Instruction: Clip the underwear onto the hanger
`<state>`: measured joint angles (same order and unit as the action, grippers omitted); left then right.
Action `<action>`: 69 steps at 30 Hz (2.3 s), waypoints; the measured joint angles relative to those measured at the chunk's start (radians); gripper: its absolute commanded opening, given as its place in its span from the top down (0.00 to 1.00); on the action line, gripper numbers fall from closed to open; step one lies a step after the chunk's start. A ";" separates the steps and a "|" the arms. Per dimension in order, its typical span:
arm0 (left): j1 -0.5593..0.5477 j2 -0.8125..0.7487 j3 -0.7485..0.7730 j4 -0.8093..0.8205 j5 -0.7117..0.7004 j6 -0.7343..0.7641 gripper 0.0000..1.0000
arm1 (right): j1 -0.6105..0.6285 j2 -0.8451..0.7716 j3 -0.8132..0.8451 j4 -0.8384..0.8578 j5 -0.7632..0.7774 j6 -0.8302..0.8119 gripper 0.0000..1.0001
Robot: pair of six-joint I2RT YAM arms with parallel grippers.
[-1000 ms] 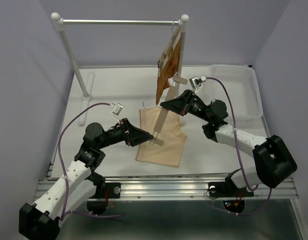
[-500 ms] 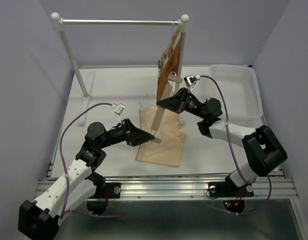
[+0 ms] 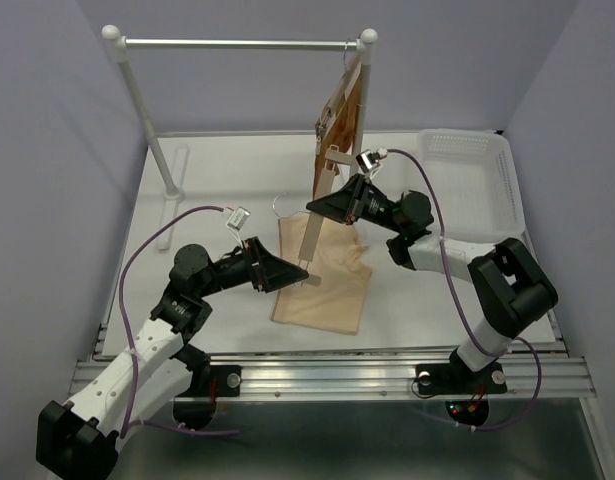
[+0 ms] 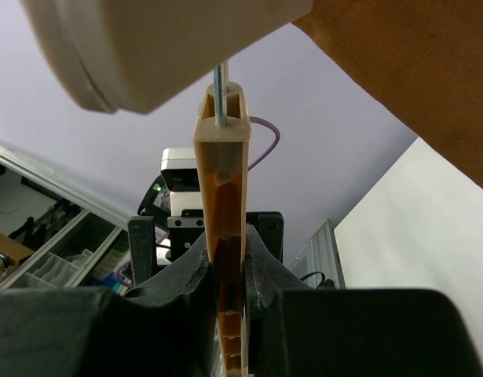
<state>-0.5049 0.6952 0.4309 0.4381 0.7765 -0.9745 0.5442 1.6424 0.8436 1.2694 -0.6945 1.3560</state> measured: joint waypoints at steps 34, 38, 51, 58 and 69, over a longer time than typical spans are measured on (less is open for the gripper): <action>-0.004 -0.018 -0.001 -0.020 -0.046 -0.004 0.17 | -0.005 0.018 0.054 0.004 -0.017 -0.073 0.99; -0.004 -0.019 -0.001 -0.019 -0.054 -0.004 0.17 | -0.005 -0.008 0.034 0.011 0.000 -0.105 0.99; -0.004 -0.019 -0.001 -0.051 -0.078 0.030 0.17 | -0.005 -0.026 0.027 -0.034 0.014 -0.138 0.99; -0.004 -0.017 0.006 -0.108 -0.079 0.080 0.14 | -0.005 -0.045 0.055 -0.225 0.026 -0.184 0.99; -0.004 0.003 0.017 -0.149 -0.095 0.117 0.33 | -0.006 -0.047 0.071 -0.338 0.048 -0.189 0.99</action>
<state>-0.5091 0.6983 0.4480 0.2890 0.6819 -0.8577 0.5377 1.5959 0.9142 0.9318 -0.6464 1.1667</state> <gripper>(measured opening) 0.748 0.197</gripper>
